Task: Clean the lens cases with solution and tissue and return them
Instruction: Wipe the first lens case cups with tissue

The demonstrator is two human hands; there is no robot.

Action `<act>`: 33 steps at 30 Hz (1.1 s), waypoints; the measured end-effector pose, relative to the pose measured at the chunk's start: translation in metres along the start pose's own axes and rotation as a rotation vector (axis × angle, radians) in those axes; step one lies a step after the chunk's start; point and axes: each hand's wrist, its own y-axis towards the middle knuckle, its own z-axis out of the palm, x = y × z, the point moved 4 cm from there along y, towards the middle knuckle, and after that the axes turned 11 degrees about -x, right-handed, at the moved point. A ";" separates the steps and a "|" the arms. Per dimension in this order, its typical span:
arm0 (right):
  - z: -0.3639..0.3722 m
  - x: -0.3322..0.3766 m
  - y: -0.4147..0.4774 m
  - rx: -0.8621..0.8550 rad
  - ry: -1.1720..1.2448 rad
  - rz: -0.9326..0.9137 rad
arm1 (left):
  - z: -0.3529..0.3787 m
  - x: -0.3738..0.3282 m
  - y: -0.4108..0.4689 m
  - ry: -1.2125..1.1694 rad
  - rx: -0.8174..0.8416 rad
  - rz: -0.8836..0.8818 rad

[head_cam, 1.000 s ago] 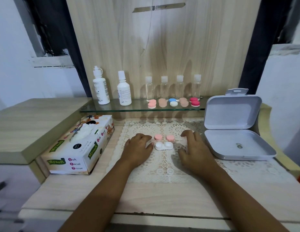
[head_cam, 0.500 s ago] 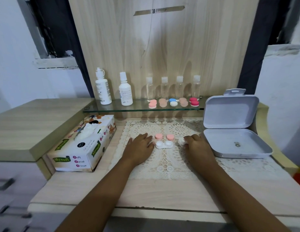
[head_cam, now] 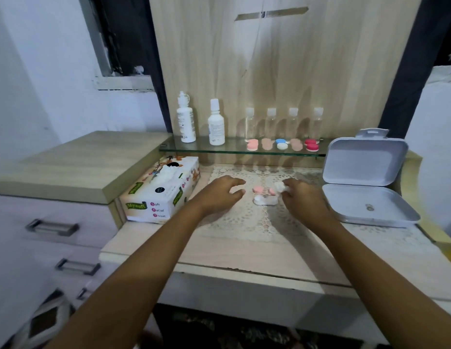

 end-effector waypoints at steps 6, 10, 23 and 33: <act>0.016 0.051 -0.017 0.020 0.125 -0.079 | -0.032 0.014 -0.070 0.135 -0.019 0.022; 0.029 0.094 -0.036 0.070 0.174 -0.137 | -0.057 0.033 -0.110 0.236 -0.082 -0.026; 0.088 0.269 -0.112 0.267 0.432 -0.422 | -0.151 0.140 -0.245 0.356 -0.257 -0.336; 0.181 0.351 -0.183 0.538 0.473 -0.520 | -0.134 0.249 -0.332 0.319 -0.238 -0.566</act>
